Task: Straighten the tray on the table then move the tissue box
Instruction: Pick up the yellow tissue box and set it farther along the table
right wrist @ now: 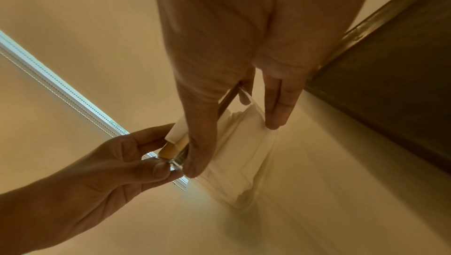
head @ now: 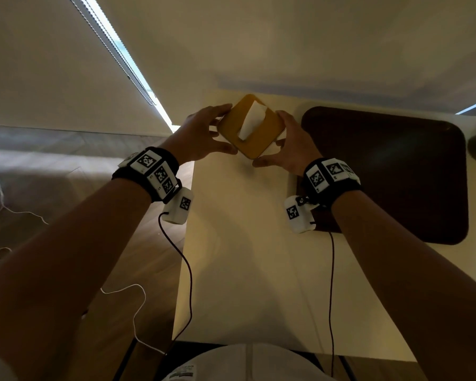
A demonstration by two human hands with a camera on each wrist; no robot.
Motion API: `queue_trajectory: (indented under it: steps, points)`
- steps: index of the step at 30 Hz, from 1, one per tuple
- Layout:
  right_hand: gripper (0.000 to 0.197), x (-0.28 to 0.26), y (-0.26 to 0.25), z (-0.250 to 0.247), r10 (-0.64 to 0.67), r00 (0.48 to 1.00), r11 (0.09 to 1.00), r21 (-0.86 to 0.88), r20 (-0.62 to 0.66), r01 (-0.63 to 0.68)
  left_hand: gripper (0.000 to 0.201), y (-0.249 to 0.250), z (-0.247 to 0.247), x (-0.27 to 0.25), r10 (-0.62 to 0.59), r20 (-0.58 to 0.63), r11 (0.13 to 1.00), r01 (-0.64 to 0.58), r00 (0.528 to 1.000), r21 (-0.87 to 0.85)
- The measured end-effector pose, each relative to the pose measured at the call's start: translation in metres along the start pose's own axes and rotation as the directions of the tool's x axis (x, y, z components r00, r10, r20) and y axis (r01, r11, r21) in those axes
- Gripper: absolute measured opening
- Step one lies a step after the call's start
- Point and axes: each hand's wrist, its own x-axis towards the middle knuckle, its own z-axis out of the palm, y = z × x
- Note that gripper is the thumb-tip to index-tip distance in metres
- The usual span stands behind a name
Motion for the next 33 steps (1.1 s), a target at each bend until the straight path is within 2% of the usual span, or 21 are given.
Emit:
queue_trajectory:
  steps: [5,7,9,12,17,22,26,29,33]
  points:
    - [0.130,0.002,0.004,-0.003,0.015,1.000,1.000,-0.005,-0.010,-0.015,0.109,0.002,0.000,-0.007,0.033,-0.008,0.999,-0.033,0.999,0.038]
    - [0.130,0.002,0.009,-0.008,0.036,0.999,0.999,-0.012,-0.004,-0.036,0.117,0.000,0.007,-0.019,0.025,-0.051,0.997,-0.021,0.998,0.068]
    - [0.122,0.005,0.015,-0.018,0.070,0.998,0.998,0.004,-0.006,-0.070,0.122,-0.001,0.024,-0.040,-0.029,-0.130,0.999,0.035,0.991,0.041]
    - [0.108,0.012,0.022,-0.034,0.087,0.996,0.996,-0.012,0.011,-0.087,0.117,0.003,0.054,-0.070,-0.145,-0.195,0.988,0.132,0.970,-0.079]
    - [0.099,0.024,0.021,-0.036,0.000,0.996,0.996,-0.093,0.088,0.008,0.107,0.014,0.084,-0.073,-0.233,-0.244,0.961,0.184,0.941,-0.205]
    - [0.086,0.026,0.021,-0.024,-0.043,0.995,0.998,-0.043,0.086,0.047,0.101,0.018,0.087,-0.062,-0.169,-0.302,0.973,0.109,0.938,-0.206]
    - [0.077,0.018,0.022,-0.018,-0.087,0.996,0.995,-0.041,0.031,0.088,0.093,0.021,0.081,-0.059,-0.123,-0.294,0.964,0.044,0.948,-0.263]
    - [0.074,0.005,0.021,-0.016,-0.128,0.991,0.992,0.000,-0.032,0.129,0.089,0.027,0.073,-0.057,-0.034,-0.329,0.976,-0.040,0.944,-0.216]
    - [0.069,-0.002,0.020,0.003,-0.140,0.982,0.988,0.040,-0.127,0.146,0.094,0.018,0.058,-0.046,-0.016,-0.258,0.980,-0.036,0.966,-0.196]
